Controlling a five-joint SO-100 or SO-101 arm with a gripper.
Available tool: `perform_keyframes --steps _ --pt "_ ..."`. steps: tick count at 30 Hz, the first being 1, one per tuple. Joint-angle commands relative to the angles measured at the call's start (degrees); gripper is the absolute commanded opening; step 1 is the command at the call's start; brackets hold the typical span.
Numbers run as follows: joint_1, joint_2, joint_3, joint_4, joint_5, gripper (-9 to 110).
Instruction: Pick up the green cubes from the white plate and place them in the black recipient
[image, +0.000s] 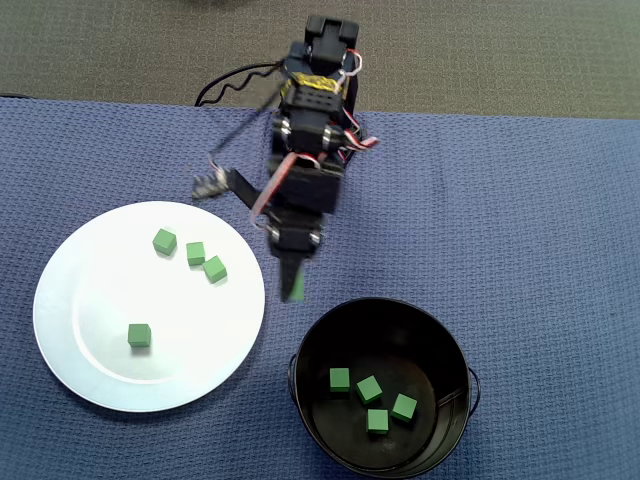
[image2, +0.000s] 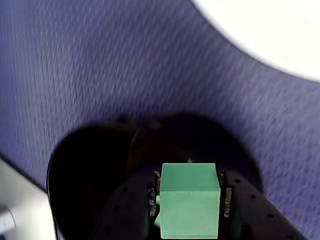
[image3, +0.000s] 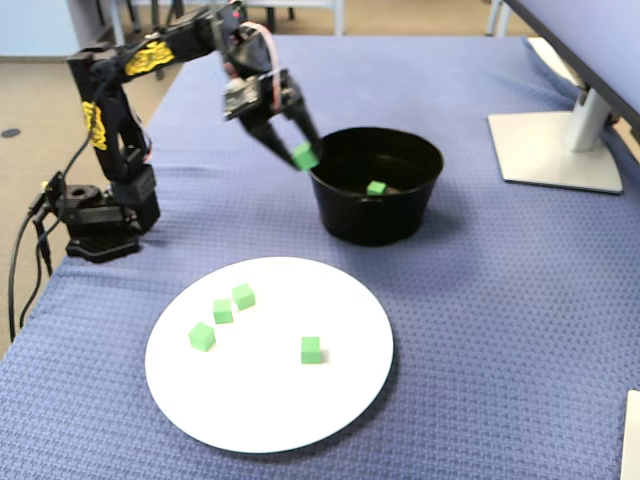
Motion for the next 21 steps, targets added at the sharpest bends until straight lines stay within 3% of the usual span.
perform_keyframes --steps 1,8,9,11,14,18,19,21 --pt "-5.3 -8.7 -15.9 2.3 2.8 0" --pt "-12.0 -25.5 -35.6 6.4 3.4 0" --pt "-12.7 -27.3 -37.8 7.4 3.4 6" --pt "-14.1 -30.0 -40.3 8.2 2.2 35" --pt "-14.3 -30.3 -40.1 7.2 2.5 41" --pt "-13.9 -27.0 -36.3 6.9 1.8 42" --pt "-13.2 -25.4 -34.5 6.3 1.6 38" --pt "-10.7 -21.1 -29.7 4.5 1.6 19"
